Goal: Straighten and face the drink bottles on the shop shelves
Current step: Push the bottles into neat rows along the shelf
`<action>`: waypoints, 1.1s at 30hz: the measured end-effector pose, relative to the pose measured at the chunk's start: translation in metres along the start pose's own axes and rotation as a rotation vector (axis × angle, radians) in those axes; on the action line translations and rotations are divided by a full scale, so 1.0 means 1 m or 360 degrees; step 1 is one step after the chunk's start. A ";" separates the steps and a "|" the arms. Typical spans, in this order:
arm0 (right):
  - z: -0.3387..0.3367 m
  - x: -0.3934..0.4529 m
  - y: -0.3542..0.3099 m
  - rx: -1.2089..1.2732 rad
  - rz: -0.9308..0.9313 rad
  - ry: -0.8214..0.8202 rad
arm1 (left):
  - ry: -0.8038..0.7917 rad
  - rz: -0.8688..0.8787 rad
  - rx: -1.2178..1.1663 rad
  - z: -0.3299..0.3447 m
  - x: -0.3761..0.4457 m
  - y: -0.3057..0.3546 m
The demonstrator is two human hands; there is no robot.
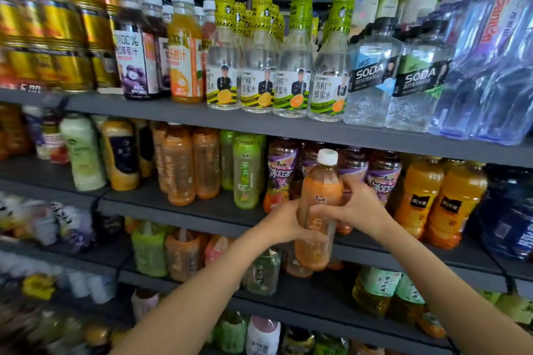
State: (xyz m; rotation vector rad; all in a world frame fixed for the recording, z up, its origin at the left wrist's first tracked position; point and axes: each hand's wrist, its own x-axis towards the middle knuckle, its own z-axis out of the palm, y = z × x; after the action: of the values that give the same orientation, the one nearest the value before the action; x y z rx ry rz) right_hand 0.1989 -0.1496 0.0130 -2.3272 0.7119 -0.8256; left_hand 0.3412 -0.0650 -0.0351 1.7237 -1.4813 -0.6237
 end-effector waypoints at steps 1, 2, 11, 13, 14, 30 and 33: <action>0.006 0.004 -0.006 0.0069 -0.0016 -0.0001 | 0.0001 -0.0031 -0.0027 -0.009 -0.007 -0.001; 0.014 0.009 -0.012 0.0137 -0.0044 -0.0013 | 0.0034 -0.0067 -0.0060 -0.018 -0.015 -0.002; 0.132 0.040 -0.096 0.0200 -0.0358 -0.0279 | 0.0599 -0.0257 0.0109 -0.115 -0.096 -0.070; 0.158 0.050 -0.118 0.0215 -0.0410 -0.0283 | 0.0690 -0.0305 0.0120 -0.141 -0.108 -0.089; 0.172 0.054 -0.130 0.0243 -0.0422 -0.0268 | 0.0735 -0.0320 0.0120 -0.154 -0.113 -0.098; 0.265 0.083 -0.182 -0.0135 0.0263 0.0310 | 0.0592 -0.0291 0.0006 -0.283 -0.107 -0.195; 0.264 0.090 -0.178 -0.0124 0.0398 0.0132 | 0.0580 -0.0357 -0.0080 -0.273 -0.092 -0.195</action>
State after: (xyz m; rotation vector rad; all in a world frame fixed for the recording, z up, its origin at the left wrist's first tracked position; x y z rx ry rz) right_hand 0.4912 0.0034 -0.0074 -2.2219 1.0635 -0.7955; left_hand 0.6504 0.0944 -0.0414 1.8624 -1.0225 -0.4257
